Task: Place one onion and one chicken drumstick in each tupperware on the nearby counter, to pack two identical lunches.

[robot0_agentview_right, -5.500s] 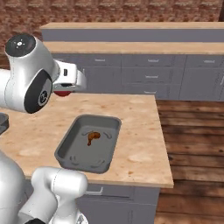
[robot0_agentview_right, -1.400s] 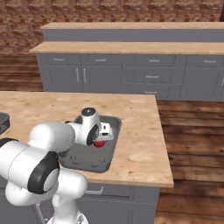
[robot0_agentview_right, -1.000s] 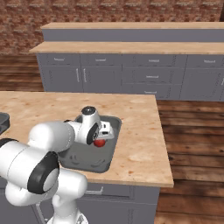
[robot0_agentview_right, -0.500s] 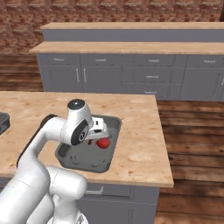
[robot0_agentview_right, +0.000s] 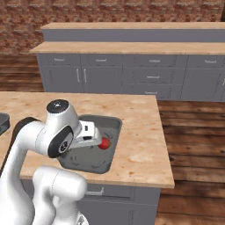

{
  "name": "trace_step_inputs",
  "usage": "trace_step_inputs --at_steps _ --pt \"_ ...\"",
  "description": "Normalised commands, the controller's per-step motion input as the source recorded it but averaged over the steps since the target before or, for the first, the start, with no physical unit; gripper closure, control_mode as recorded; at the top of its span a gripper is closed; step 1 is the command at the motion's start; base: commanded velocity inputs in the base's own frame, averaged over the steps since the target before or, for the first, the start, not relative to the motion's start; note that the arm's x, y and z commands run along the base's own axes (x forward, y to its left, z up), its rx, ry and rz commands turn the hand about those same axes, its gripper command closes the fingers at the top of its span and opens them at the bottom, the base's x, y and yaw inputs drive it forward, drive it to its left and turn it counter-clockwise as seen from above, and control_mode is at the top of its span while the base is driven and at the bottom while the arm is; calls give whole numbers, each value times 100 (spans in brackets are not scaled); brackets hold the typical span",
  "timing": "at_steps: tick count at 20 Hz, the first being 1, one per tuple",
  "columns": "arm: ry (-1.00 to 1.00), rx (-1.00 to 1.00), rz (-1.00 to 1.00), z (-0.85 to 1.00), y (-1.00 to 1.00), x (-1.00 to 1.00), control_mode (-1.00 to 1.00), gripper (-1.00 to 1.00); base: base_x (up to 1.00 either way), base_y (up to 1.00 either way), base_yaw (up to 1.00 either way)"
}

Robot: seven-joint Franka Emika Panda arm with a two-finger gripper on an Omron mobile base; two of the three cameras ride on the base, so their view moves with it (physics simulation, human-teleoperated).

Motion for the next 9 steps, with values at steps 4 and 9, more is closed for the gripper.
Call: trace_step_inputs --at_steps 4,9 --pt "-18 0 0 81 -8 -99 -100 -100 0 0 0" --pt "-35 0 4 79 -8 -68 -100 -100 0 0 0"
